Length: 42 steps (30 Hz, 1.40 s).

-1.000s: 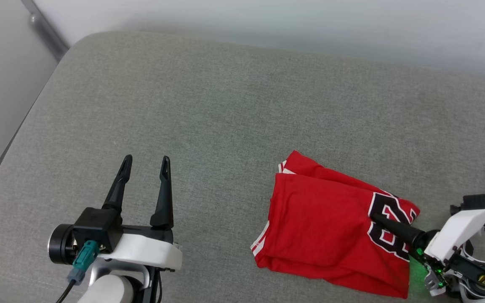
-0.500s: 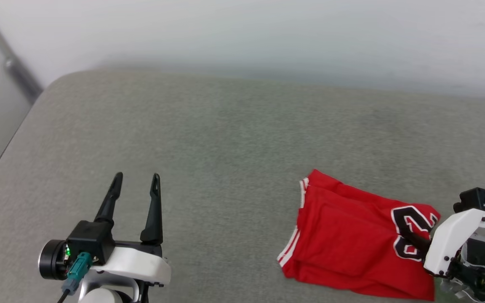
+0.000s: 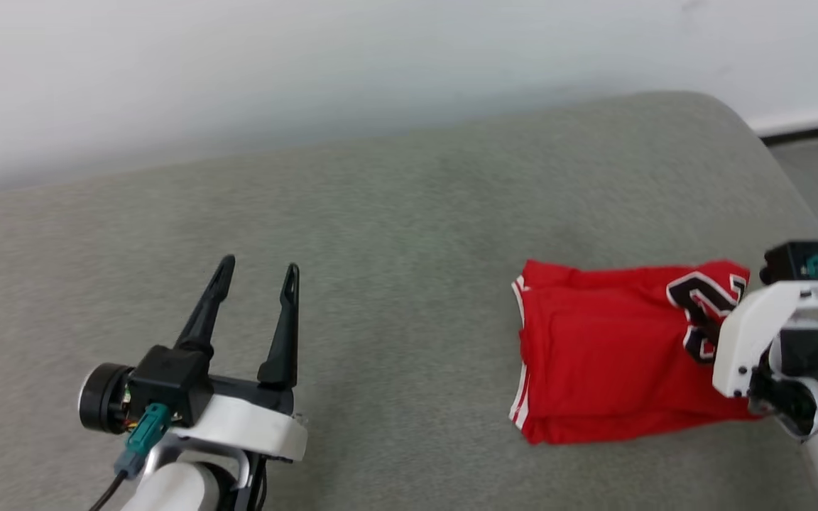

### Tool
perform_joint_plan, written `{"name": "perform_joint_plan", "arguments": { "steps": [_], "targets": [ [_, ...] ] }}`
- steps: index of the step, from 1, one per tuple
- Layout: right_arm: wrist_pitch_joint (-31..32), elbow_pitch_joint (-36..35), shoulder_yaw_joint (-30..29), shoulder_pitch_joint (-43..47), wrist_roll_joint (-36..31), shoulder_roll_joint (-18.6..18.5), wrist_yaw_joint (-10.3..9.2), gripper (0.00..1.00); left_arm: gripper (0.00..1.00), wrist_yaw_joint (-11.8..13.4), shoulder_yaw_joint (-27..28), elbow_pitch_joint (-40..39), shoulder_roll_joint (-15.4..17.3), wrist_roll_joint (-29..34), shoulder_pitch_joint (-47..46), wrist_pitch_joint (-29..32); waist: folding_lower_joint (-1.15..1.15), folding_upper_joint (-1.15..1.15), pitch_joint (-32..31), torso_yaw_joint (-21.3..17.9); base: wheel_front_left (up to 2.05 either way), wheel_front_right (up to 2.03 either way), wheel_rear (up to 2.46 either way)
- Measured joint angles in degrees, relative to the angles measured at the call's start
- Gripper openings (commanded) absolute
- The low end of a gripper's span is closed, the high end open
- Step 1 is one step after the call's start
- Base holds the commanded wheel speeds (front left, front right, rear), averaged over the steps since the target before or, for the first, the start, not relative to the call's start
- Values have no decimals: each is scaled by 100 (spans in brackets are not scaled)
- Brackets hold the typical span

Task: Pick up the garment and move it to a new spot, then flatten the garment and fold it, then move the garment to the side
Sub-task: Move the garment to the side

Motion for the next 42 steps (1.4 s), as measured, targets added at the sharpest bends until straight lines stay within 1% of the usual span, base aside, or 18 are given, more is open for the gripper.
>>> {"name": "perform_joint_plan", "arguments": {
  "steps": [4,9,13,17,20,21,22,25,28,30,34,38,42],
  "targets": [
    [-369,400,37,-556,-245,-159,0,0,100,-22,-77,-90,46,134,-303,160,0,0,352,-416,0,0,0],
    [-1105,924,-216,-1388,-480,-334,0,0,100,-156,-188,-279,143,407,-956,425,0,0,1024,-664,0,0,0],
    [-1563,1388,-525,-1965,-689,-543,0,0,100,-258,-298,-372,143,603,-1484,590,1,0,1621,-725,0,0,0],
    [-1942,1847,-871,-2393,-959,-816,0,0,100,-363,-401,-408,101,743,-1883,672,1,0,2164,-692,0,0,0],
    [-2277,2109,-1029,-2625,-1129,-855,0,0,100,-403,-452,-417,70,787,-2040,698,1,0,2494,-621,0,0,0],
    [-2395,2204,-1070,-2688,-1211,-845,0,47,100,-403,-450,-421,70,802,-2069,708,1,0,2589,-594,0,0,0],
    [-2517,2290,-1127,-2746,-1255,-823,0,100,100,-402,-450,-425,74,827,-2098,722,1,0,2674,-570,0,0,0],
    [-2916,2628,-1325,-2859,-1446,-757,0,100,100,-401,-460,-434,74,845,-2170,750,1,0,2882,-506,0,0,0],
    [-3365,2962,-1624,-2919,-1742,-773,1,100,100,-401,-471,-426,82,875,-2217,772,1,0,3000,-468,0,0,0],
    [-3655,3148,-1861,-2978,-1894,-813,1,100,100,-398,-465,-408,93,875,-2241,771,1,0,2998,-476,0,0,0],
    [-4030,3430,-2161,-3007,-2142,-849,0,100,100,-348,-420,-308,111,810,-2161,713,1,0,2829,-522,0,0,0],
    [-4259,3450,-2129,-2925,-2259,-783,0,100,100,-219,-328,-169,103,654,-1805,559,1,0,2512,-564,0,0,0],
    [-4386,3064,-1825,-2356,-2272,-485,0,100,100,-5,-179,-31,58,387,-1240,331,0,0,1964,-584,0,0,0]
  ]
}}
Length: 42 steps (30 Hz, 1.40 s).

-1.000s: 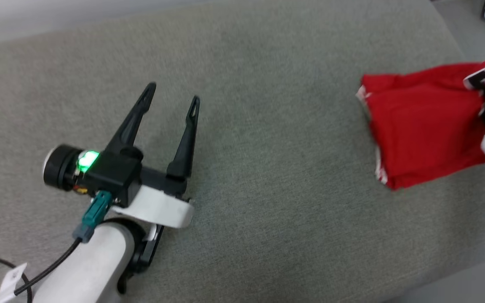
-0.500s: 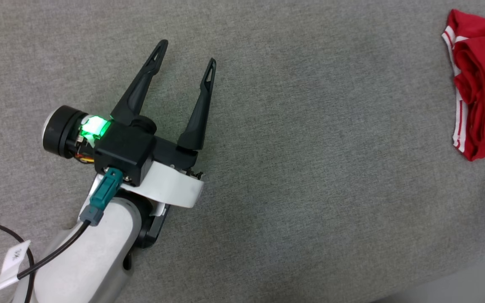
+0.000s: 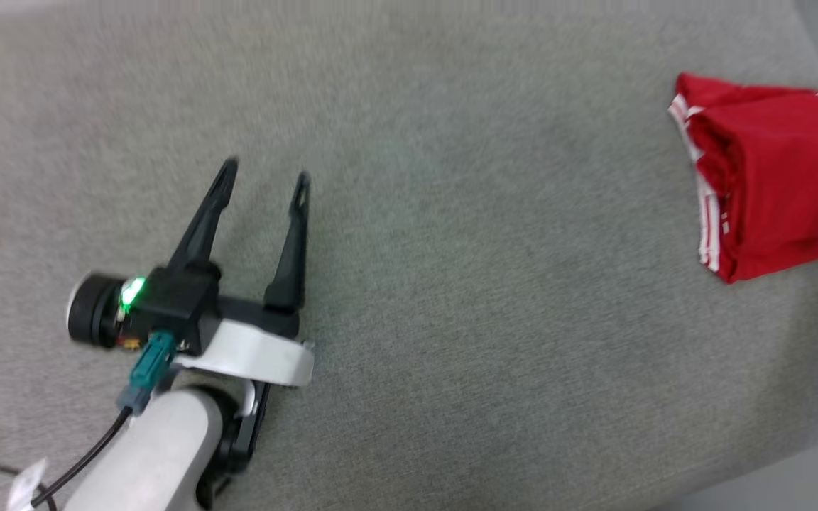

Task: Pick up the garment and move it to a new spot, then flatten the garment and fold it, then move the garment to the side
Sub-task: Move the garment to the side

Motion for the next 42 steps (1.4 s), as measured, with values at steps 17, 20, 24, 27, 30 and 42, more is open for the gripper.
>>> {"name": "perform_joint_plan", "arguments": {
  "steps": [17,20,24,27,30,42],
  "targets": [
    [232,-3310,989,2915,895,1071,1,100,100,311,378,197,-113,-530,1354,-401,-1,0,-1593,899,0,0,0],
    [464,-4062,1028,3288,917,1143,0,100,100,321,469,232,-68,-528,1456,-441,-1,0,-1721,1141,0,0,0],
    [765,-5015,967,3841,858,1280,0,100,100,320,632,278,16,-534,1589,-471,-1,0,-1875,1453,0,0,0],
    [990,-5638,842,4186,754,1474,0,100,100,280,708,287,77,-548,1739,-494,-1,0,-2018,1623,0,0,0],
    [1199,-6170,728,4573,608,1640,-1,100,100,205,799,336,131,-576,1878,-498,-1,0,-2171,1728,0,0,0],
    [1648,-7146,632,5502,254,1941,-1,100,100,80,799,639,63,-666,2339,-504,-1,0,-2516,1670,0,0,0]
  ]
}}
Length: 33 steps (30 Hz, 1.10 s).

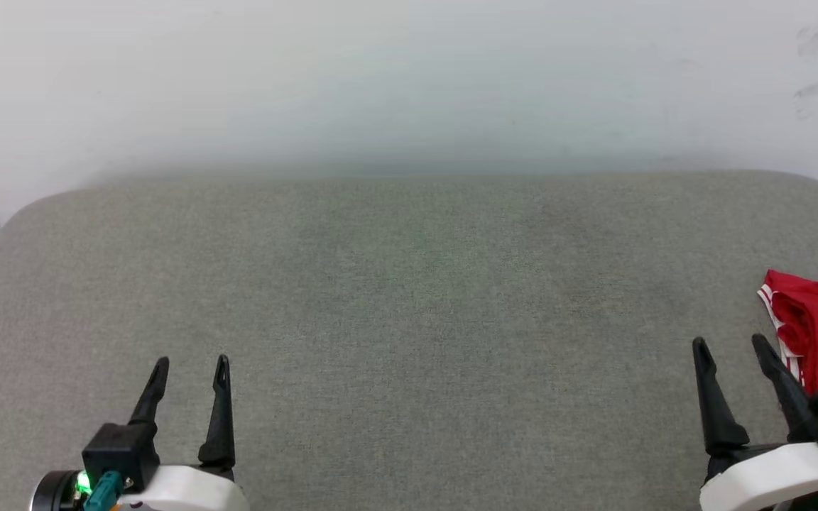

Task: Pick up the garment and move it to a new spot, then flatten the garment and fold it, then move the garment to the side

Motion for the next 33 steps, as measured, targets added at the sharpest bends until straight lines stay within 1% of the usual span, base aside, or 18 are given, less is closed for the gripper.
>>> {"name": "perform_joint_plan", "arguments": {
  "steps": [6,12,17,29,30,33],
  "targets": [
    [34,-22,91,88,-43,37,0,100,100,-8,3,27,-49,-5,91,0,0,0,-66,-21,0,0,0],
    [36,-31,148,78,-82,30,0,100,100,-178,91,201,-70,-14,56,-7,0,0,-68,-27,0,0,0],
    [29,-24,154,20,-86,-34,0,100,100,-268,171,266,-135,18,47,-9,0,0,-68,-40,0,0,0],
    [18,-51,157,17,-91,-47,0,100,100,-413,298,360,-253,137,29,-10,0,0,-59,-40,0,0,0],
    [22,-20,157,22,-89,-43,1,0,0,-414,293,386,-271,136,41,-7,1,0,-59,-40,0,0,0],
    [31,152,169,108,-67,-23,1,0,0,-427,223,520,-386,120,155,20,1,0,-58,-39,0,0,0]
  ]
}}
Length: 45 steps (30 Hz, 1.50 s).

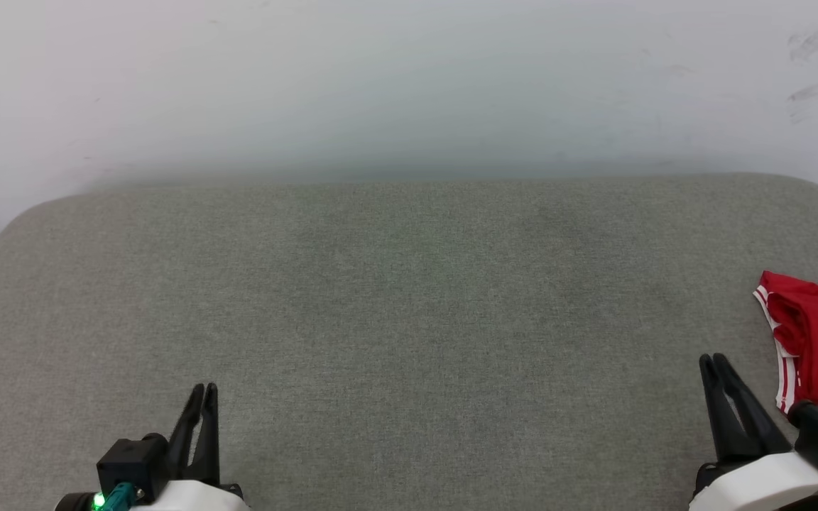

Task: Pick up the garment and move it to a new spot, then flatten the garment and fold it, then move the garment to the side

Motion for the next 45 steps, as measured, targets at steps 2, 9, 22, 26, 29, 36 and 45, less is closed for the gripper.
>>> {"name": "perform_joint_plan", "arguments": {
  "steps": [2,9,22,26,29,36,45],
  "targets": [
    [2,63,0,4,179,5,0,0,0,-38,20,27,-68,-154,26,46,0,0,3,2,0,0,0],
    [29,260,-13,-33,1010,10,0,0,0,-234,252,105,-207,-776,10,226,0,0,12,10,0,0,0],
    [80,597,-46,-252,2340,10,-1,0,0,-569,624,283,-497,-1792,-122,534,0,0,27,26,0,0,0],
    [94,693,-58,-306,2715,10,-1,0,0,-666,738,330,-557,-2072,-140,610,0,0,32,31,0,0,0],
    [97,758,-65,-369,2986,11,-1,0,0,-742,812,367,-634,-2280,-190,676,0,0,36,34,0,0,0],
    [122,905,-82,-469,3585,12,-1,0,0,-880,988,422,-747,-2722,-245,810,0,0,44,43,0,0,0],
    [148,1078,-113,-586,4279,18,-1,0,0,-1066,1205,480,-898,-3252,-338,987,0,0,55,53,0,0,0]
  ]
}}
